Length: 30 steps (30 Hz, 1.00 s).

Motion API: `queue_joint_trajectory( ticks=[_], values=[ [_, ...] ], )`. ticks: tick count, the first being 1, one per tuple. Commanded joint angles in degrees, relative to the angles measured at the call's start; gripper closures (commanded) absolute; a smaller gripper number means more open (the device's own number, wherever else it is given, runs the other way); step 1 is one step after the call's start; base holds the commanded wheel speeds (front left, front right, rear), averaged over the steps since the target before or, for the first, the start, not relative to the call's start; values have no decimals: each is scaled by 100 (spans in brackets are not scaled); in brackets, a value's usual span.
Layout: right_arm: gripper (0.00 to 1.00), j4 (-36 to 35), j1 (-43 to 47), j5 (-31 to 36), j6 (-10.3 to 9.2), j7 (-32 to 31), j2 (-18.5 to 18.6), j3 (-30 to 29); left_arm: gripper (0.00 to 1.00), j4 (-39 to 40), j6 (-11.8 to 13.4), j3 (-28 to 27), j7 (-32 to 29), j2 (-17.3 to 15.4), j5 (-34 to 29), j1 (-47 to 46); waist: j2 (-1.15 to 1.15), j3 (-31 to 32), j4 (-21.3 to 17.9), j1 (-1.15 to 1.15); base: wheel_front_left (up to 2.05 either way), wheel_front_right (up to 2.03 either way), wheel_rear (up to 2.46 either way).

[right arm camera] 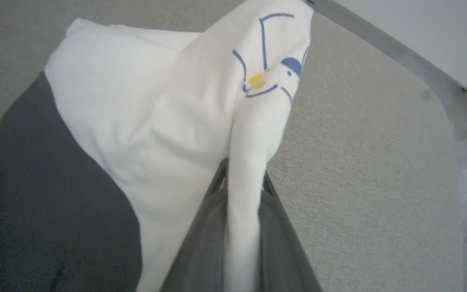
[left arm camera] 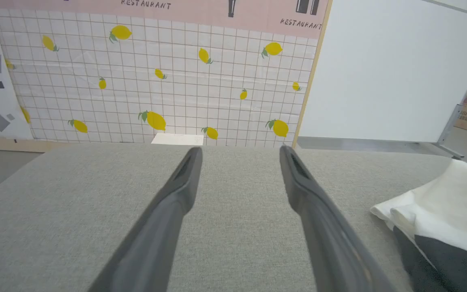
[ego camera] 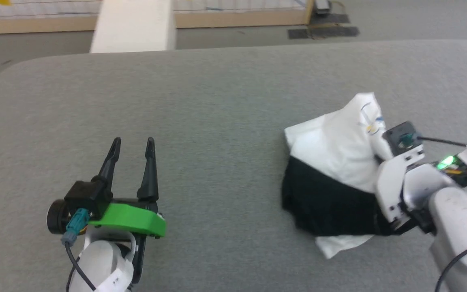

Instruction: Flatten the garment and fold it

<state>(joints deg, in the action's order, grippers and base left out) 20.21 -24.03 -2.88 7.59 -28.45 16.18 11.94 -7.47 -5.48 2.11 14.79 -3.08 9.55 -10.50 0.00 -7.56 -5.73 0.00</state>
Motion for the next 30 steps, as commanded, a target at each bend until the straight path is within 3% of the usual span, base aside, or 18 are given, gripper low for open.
queue_joint_trajectory(
  ticks=[1,8,13,21,30],
  values=[
    [100,-60,-184,42,-10,44,172,57,0,54,-29,-4,21,6,-49,-118,0,-400,-691,0,0,0,0],
    [100,246,-774,-60,-10,434,768,162,0,184,-73,96,21,-76,-192,-394,0,-892,-1306,0,0,0,0],
    [100,746,-1272,128,-10,830,1084,85,0,298,-93,180,17,-223,-306,-611,0,-1308,-1511,0,0,0,0],
    [100,1531,-1820,862,-10,1423,1392,-737,0,651,-109,280,-191,-483,-425,-926,0,-1909,-1442,0,0,0,0],
    [100,1988,-2104,1794,-10,1979,1453,-1903,0,1004,-83,312,-418,-647,-482,-1010,0,-2286,-1165,0,0,0,0]
  ],
)
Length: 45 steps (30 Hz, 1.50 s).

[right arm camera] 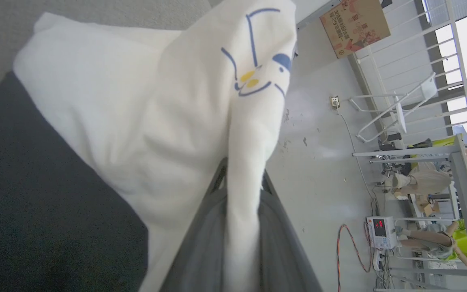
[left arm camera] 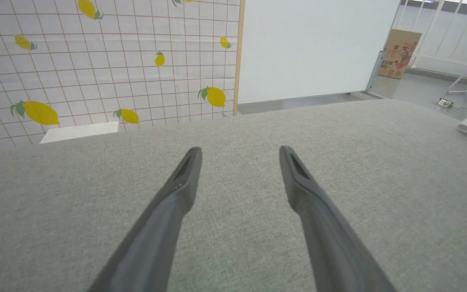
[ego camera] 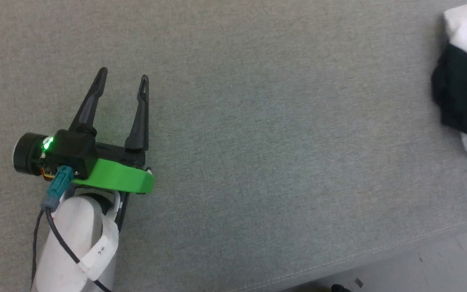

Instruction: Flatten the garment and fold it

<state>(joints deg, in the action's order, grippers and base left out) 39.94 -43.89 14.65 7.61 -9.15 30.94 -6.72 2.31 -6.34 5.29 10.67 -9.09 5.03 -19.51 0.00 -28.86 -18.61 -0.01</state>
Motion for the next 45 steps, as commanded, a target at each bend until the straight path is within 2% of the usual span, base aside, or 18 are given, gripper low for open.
queue_joint_trajectory(
  ticks=[1,5,6,7,8,9,16,24,32,36,45],
  values=[
    [100,61,-147,117,-12,119,-67,-181,0,60,9,-6,-21,-59,-28,-104,0,-173,149,1,0,0,0],
    [100,190,-249,405,-12,364,-210,-568,0,122,22,0,-59,-93,-13,-78,0,-183,204,1,0,0,0],
    [85,216,-261,471,-12,405,-242,-640,0,121,24,4,-58,-95,-7,-71,0,-168,213,1,0,0,0],
    [58,255,-266,564,-12,437,-274,-708,0,106,28,10,-50,-93,3,-55,0,-126,226,1,0,0,0],
    [14,284,-268,626,-12,445,-295,-771,0,94,35,15,-44,-87,12,-40,0,-96,235,1,0,0,0],
    [0,315,-261,703,-12,449,-321,-851,0,68,44,24,-25,-72,25,-20,0,-34,249,1,0,0,0],
    [0,341,-49,867,-12,781,-422,-1261,0,-273,94,80,186,90,167,163,0,608,414,1,0,0,0],
    [0,30,400,126,-12,1470,-809,-1164,0,-765,168,22,386,304,459,546,0,1621,823,1,0,0,0],
    [0,-1062,1321,-1153,-12,1947,-1523,-580,0,-1012,180,-53,426,435,749,849,0,2289,1274,1,0,0,0],
    [0,-1709,1859,-1617,-12,2005,-1699,-239,0,-1156,180,-54,430,473,815,903,0,2470,1494,1,0,0,0],
    [0,-2899,3050,-2002,-12,2169,-2380,-92,0,-1361,145,-42,431,558,919,1072,0,2726,1795,1,0,0,0]
  ],
)
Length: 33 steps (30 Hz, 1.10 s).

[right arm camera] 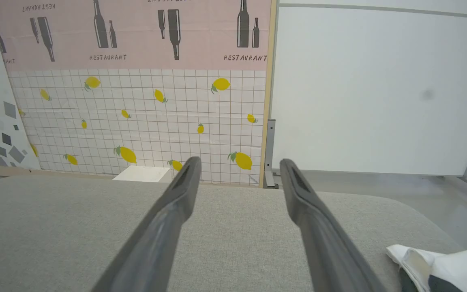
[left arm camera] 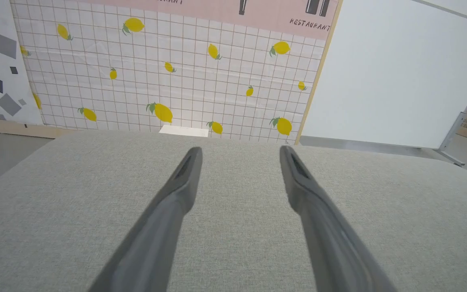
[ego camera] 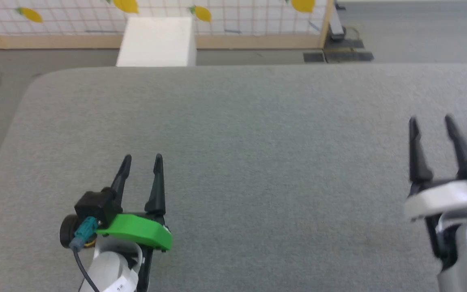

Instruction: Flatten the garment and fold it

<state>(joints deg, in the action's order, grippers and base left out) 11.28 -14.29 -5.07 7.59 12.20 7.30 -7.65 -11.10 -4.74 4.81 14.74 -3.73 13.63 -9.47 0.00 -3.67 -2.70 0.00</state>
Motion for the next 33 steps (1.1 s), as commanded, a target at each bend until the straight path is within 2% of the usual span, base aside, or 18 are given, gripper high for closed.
queue_joint_trajectory(
  ticks=[1,13,33],
  values=[
    [0,-101,217,-19,-10,42,-65,35,0,-37,-19,22,25,29,53,92,0,229,224,0,0,0,0],
    [0,-517,1184,186,-10,41,-402,41,0,-153,-18,197,26,76,54,265,0,345,454,0,0,0,0],
    [0,-590,1910,-77,-10,28,-441,197,0,-67,212,344,26,85,100,750,0,673,508,0,0,0,0]
  ],
)
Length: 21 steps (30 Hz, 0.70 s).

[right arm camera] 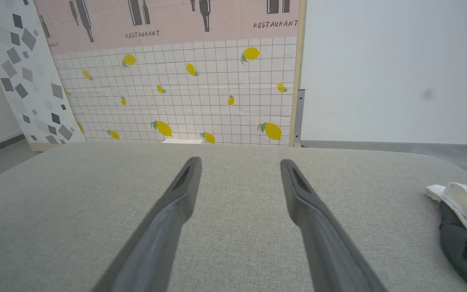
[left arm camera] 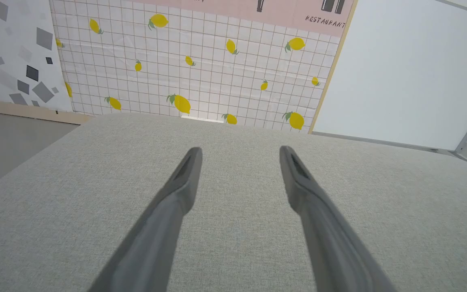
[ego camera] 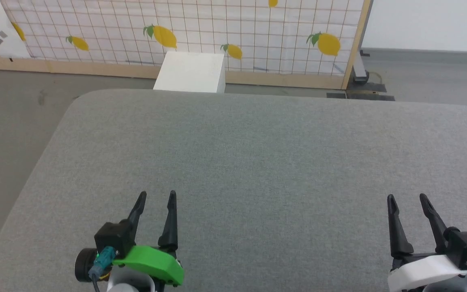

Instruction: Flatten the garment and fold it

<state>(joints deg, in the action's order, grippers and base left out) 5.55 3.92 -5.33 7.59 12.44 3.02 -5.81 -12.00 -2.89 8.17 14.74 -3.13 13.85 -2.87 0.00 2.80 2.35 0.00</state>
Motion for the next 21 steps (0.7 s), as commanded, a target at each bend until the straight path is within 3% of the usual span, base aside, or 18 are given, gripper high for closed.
queue_joint_trajectory(
  ticks=[1,14,15,21],
  values=[
    [0,-17,110,-62,-10,2,-13,16,0,28,34,11,26,24,80,117,0,44,6,0,0,0,0],
    [0,-18,232,-168,-10,-16,-13,58,0,42,77,23,26,24,85,255,0,116,13,0,0,0,0],
    [100,0,175,-130,0,-10,0,49,100,26,53,15,-1,7,27,175,0,115,13,0,0,0,0],
    [100,2,175,-128,0,-10,1,41,100,22,52,11,-4,3,25,170,0,114,12,0,0,0,0]
  ],
)
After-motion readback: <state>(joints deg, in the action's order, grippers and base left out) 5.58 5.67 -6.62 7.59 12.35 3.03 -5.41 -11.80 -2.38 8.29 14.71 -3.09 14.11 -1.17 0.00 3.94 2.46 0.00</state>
